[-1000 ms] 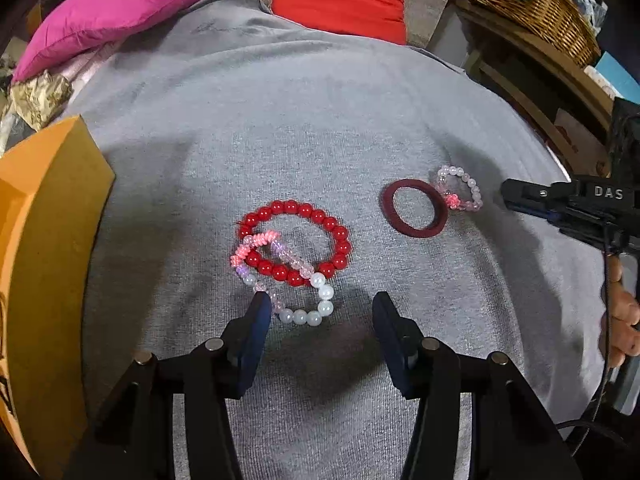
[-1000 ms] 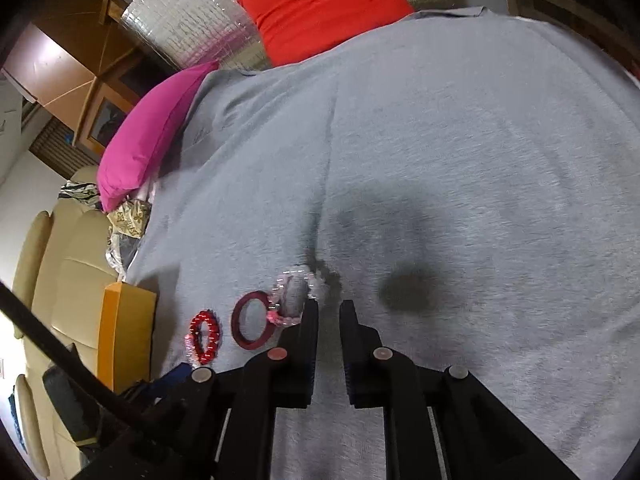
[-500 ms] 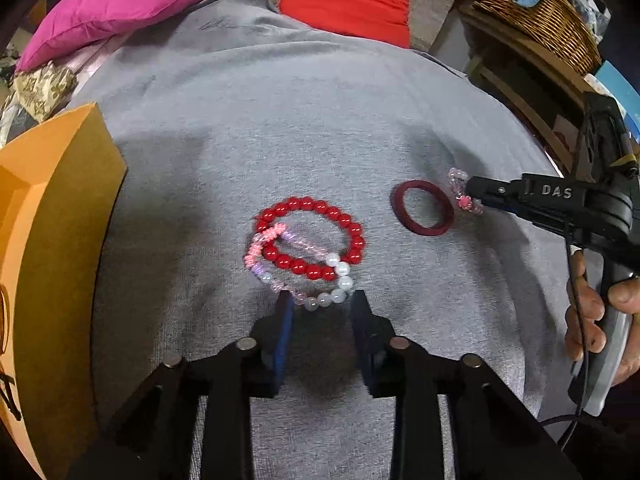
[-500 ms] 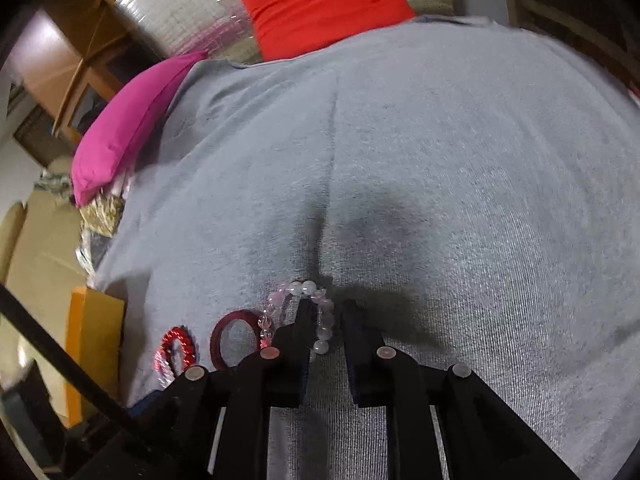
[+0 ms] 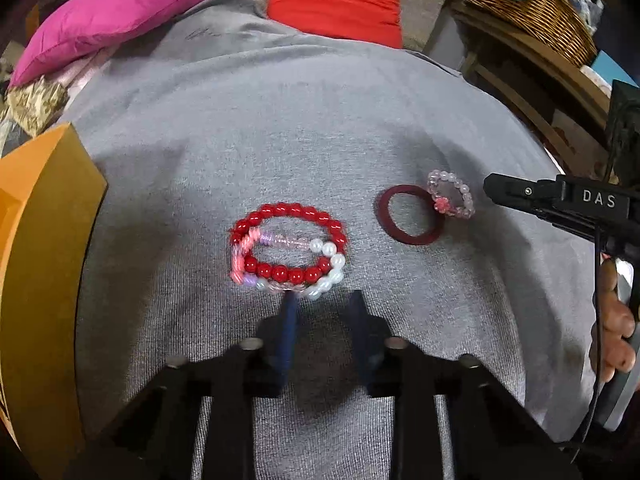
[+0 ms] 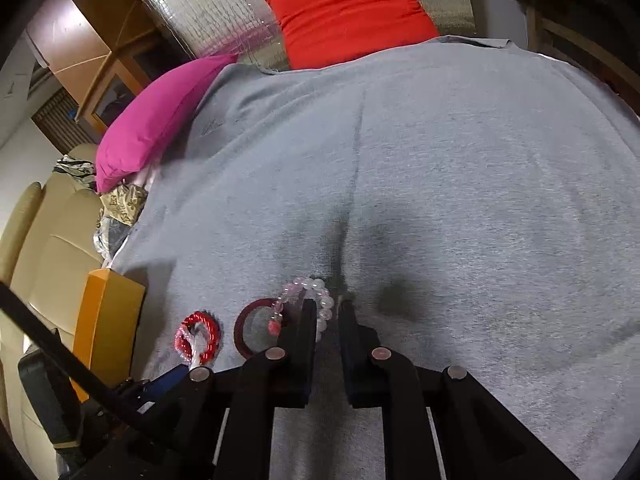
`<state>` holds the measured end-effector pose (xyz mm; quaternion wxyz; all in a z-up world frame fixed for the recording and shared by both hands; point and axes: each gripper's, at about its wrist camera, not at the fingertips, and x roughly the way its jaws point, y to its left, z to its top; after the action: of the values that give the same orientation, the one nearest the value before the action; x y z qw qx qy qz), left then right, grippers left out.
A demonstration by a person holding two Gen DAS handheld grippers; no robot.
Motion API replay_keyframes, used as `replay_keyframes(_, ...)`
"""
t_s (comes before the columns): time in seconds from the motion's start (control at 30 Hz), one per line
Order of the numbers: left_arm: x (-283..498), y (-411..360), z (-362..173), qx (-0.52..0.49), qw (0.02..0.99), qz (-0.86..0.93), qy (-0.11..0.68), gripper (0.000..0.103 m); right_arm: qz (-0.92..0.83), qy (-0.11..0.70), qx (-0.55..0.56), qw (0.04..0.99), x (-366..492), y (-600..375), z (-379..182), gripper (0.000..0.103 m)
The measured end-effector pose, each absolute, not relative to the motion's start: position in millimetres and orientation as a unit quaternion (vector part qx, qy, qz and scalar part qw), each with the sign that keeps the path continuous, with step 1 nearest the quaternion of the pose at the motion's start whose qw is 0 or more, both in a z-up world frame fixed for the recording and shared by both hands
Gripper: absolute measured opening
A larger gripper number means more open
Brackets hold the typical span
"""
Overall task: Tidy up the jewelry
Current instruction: 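Lower the left tool onto the pink-and-white bead bracelet while the right tool holds the pink bracelet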
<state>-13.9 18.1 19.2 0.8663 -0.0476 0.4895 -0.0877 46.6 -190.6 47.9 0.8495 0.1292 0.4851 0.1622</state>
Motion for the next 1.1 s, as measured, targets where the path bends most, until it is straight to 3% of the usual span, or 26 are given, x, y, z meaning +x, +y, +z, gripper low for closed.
replay_keyframes(0.43, -33, 24, 41, -0.019, 0.878, -0.08, 0.471, 0.015, 0.173, 0.514, 0.177, 0.821, 58, -188, 35, 0.023)
replay_keyframes(0.53, -27, 40, 43, -0.025, 0.881, -0.056, 0.469, 0.025, 0.159, 0.517, 0.167, 0.824, 63, -182, 29, 0.023)
replay_keyframes(0.6, -25, 44, 41, -0.028, 0.882, -0.047, 0.469, 0.043, 0.156, 0.515, 0.163, 0.827, 65, -179, 26, 0.024)
replay_keyframes(0.7, -20, 45, 38, -0.029, 0.883, -0.044, 0.467, 0.047, 0.147, 0.505, 0.125, 0.841, 63, -168, 29, 0.023)
replay_keyframes(0.77, -14, 48, 34, -0.031, 0.882, -0.04, 0.469, 0.047, 0.142, 0.498, 0.1, 0.85, 61, -164, 30, 0.013)
replay_keyframes(1.0, -1, 56, 21, -0.099, 0.871, -0.077, 0.474, 0.047, 0.147, 0.488, 0.093, 0.855, 54, -171, 40, 0.011)
replay_keyframes(1.03, -1, 55, 19, -0.101, 0.87, -0.08, 0.475, 0.045, 0.148, 0.487, 0.093, 0.856, 52, -173, 42, 0.011)
replay_keyframes(1.1, -2, 51, 18, -0.102, 0.869, -0.088, 0.477, 0.029, 0.151, 0.486, 0.089, 0.856, 48, -179, 46, 0.011)
